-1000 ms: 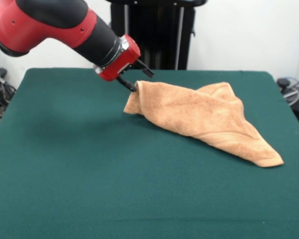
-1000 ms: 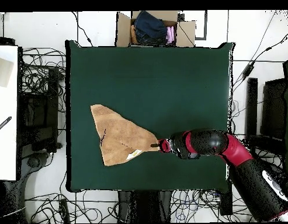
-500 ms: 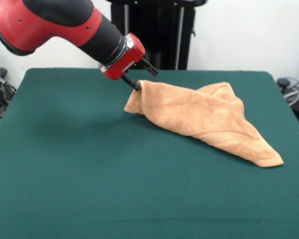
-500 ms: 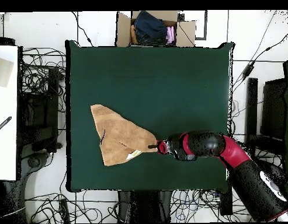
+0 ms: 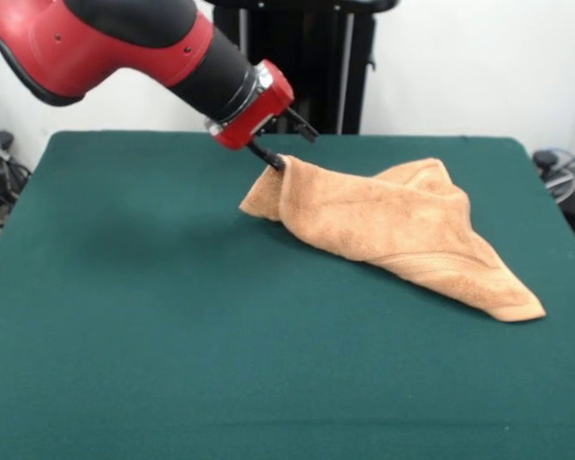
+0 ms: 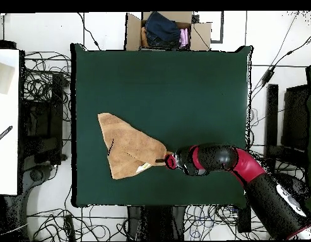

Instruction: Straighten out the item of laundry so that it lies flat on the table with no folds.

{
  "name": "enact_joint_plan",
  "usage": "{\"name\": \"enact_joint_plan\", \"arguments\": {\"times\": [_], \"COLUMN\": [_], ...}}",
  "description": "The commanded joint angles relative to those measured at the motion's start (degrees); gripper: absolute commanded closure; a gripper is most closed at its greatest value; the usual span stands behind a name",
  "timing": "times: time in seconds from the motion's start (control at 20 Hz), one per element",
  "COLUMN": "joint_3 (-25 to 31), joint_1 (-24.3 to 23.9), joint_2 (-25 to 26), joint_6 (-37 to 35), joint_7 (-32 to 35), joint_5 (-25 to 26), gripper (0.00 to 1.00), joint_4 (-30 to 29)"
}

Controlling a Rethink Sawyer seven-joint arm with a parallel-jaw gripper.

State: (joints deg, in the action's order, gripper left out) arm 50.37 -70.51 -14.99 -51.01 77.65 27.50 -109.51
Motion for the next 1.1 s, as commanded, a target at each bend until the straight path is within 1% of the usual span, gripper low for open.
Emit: {"name": "enact_joint_plan", "arguments": {"times": [0.05,0.75,1.1], "joint_3": [-3.53,-4.49,-5.11], "joint_1": [2.76,3.07,3.2], "joint_2": [-0.76,-1.51,-1.07], "joint_6": [5.71,6.08,3.93], "joint_7": [4.64,4.15,2.37], "joint_5": [0.77,0.45,0.41], "gripper": [0.0,0.0,0.0], "joint_4": [-1.37,-1.55,0.49]}}
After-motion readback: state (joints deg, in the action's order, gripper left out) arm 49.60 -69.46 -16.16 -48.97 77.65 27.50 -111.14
